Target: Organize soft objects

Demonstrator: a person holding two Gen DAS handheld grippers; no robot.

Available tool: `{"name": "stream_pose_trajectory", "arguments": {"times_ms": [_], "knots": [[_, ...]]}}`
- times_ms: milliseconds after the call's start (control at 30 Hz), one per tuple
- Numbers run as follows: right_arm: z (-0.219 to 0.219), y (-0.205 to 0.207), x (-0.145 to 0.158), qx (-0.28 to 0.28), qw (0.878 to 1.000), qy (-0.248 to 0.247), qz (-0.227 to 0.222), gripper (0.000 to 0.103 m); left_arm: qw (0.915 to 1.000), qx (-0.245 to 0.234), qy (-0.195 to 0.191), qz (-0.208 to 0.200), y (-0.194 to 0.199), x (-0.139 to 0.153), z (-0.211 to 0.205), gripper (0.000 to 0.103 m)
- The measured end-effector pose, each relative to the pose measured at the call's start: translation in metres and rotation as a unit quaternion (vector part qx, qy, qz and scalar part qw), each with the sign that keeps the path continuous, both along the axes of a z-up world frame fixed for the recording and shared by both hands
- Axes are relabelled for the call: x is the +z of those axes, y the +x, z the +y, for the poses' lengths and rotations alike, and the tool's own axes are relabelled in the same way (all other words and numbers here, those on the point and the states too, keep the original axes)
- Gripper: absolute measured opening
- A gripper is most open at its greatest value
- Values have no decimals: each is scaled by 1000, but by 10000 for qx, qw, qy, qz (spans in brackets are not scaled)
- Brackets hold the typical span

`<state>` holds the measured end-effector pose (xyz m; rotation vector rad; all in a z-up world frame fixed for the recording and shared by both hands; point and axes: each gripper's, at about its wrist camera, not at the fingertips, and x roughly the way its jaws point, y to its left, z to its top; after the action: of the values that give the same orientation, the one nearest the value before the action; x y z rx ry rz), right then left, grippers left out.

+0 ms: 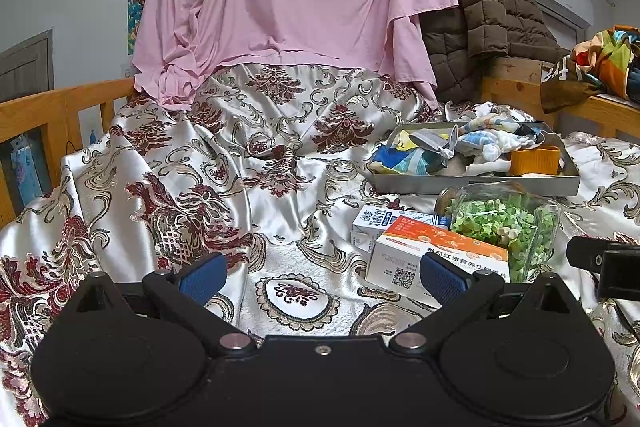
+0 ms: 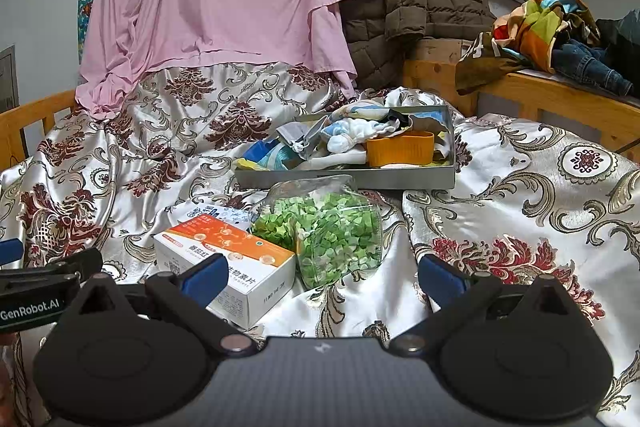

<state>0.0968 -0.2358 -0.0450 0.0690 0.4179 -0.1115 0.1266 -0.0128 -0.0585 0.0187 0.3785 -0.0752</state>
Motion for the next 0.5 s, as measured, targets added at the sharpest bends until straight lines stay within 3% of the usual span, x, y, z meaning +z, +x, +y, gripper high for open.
{"name": "stream_pose_trajectory", "arguments": {"times_ms": [500], "knots": [[0,0,0,0,10000,-1,1,103,10000,-2,2,2,0,0,0,102]]}}
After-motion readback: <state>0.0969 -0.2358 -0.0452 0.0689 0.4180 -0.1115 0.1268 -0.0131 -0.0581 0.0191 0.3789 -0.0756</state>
